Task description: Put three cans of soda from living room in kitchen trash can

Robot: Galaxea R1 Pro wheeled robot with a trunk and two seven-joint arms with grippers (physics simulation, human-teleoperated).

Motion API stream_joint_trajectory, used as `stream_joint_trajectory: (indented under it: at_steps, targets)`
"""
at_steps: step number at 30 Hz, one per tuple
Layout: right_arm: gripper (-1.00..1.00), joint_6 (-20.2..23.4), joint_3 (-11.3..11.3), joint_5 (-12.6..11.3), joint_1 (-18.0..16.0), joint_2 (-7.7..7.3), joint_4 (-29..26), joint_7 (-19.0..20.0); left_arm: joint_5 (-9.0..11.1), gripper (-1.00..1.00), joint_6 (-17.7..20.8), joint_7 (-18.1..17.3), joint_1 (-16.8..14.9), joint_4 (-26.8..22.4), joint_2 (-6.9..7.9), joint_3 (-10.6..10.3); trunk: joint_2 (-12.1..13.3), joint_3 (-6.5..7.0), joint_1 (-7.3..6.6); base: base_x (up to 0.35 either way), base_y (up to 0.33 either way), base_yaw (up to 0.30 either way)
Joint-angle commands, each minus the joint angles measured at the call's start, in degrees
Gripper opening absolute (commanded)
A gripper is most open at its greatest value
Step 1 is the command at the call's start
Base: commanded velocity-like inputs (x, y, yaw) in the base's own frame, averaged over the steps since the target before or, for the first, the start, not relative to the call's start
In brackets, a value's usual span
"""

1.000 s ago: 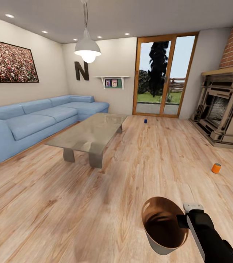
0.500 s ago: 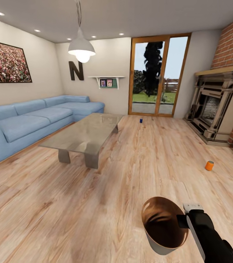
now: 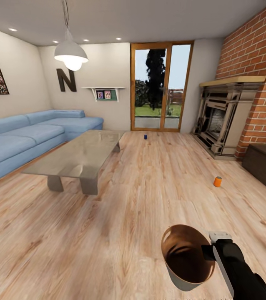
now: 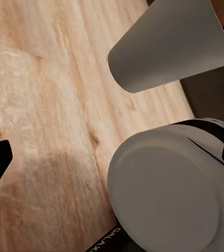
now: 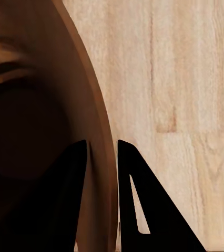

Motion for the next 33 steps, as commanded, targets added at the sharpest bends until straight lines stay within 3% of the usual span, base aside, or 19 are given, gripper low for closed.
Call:
stream_joint_trajectory:
  at_steps: [1, 33]
  targets:
    - [-1.00, 0.0, 0.0, -0.3, 0.0, 0.00, 0.0, 0.0, 0.0, 1.00, 0.0, 0.0, 0.0, 0.0, 0.00, 0.0, 0.0, 0.01, 0.00, 0.000, 0.000, -0.267]
    - [-1.00, 0.0, 0.0, -0.3, 0.0, 0.05, 0.0, 0.0, 0.0, 1.00, 0.0, -0.1, 0.0, 0.0, 0.00, 0.0, 0.0, 0.01, 0.00, 0.000, 0.000, -0.267]
